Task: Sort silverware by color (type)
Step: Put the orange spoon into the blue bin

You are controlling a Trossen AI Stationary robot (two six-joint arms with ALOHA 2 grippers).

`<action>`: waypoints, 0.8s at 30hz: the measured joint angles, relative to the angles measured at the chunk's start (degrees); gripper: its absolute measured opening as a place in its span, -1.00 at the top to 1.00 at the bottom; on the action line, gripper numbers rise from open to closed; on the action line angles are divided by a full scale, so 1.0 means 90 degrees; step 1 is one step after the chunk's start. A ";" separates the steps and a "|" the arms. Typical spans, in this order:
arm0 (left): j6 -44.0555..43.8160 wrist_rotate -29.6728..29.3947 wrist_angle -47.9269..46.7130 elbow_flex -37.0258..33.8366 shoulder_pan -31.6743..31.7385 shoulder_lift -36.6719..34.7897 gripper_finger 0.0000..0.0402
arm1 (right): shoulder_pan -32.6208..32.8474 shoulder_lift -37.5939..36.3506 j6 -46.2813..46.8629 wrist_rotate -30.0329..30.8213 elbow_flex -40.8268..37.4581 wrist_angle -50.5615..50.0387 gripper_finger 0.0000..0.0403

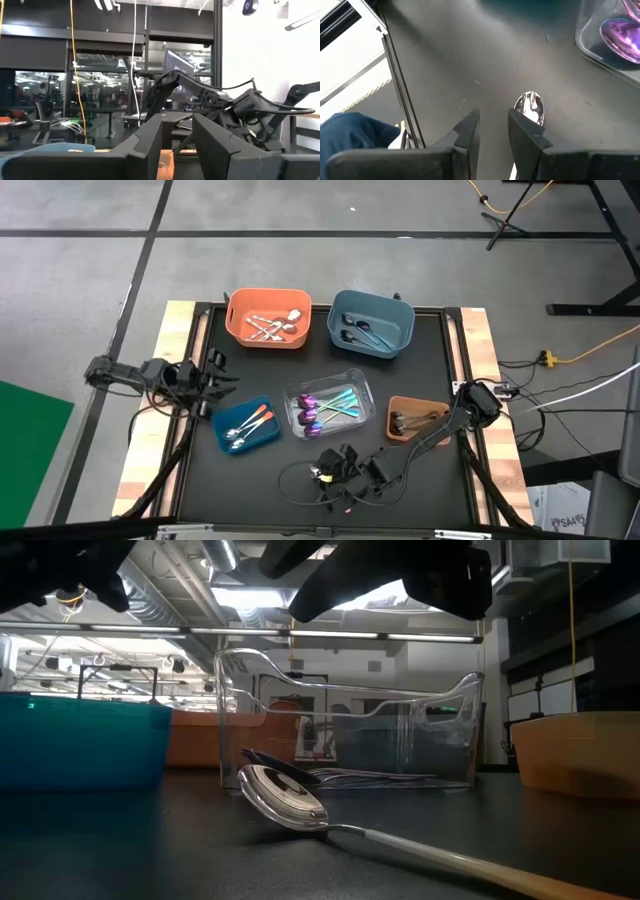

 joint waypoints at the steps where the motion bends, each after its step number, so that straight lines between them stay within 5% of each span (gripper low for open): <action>1: -0.0079 0.0147 0.0007 0.0000 0.0163 0.0003 0.49 | 0.0000 0.0000 0.0000 0.0000 0.0000 0.0002 0.55; 8: -0.0591 0.1299 -0.0107 0.0000 0.1026 0.0067 0.49 | 0.0005 0.0000 0.0002 -0.0002 0.0000 0.0012 0.55; 14: -0.0752 0.1941 -0.1443 0.0000 0.1437 0.0087 0.49 | 0.0005 0.0000 0.0002 -0.0002 0.0000 0.0029 0.55; 24: -0.0551 0.2455 -0.2388 -0.0002 0.1652 0.0090 0.49 | 0.0005 -0.0002 0.0003 -0.0002 -0.0002 0.0027 0.55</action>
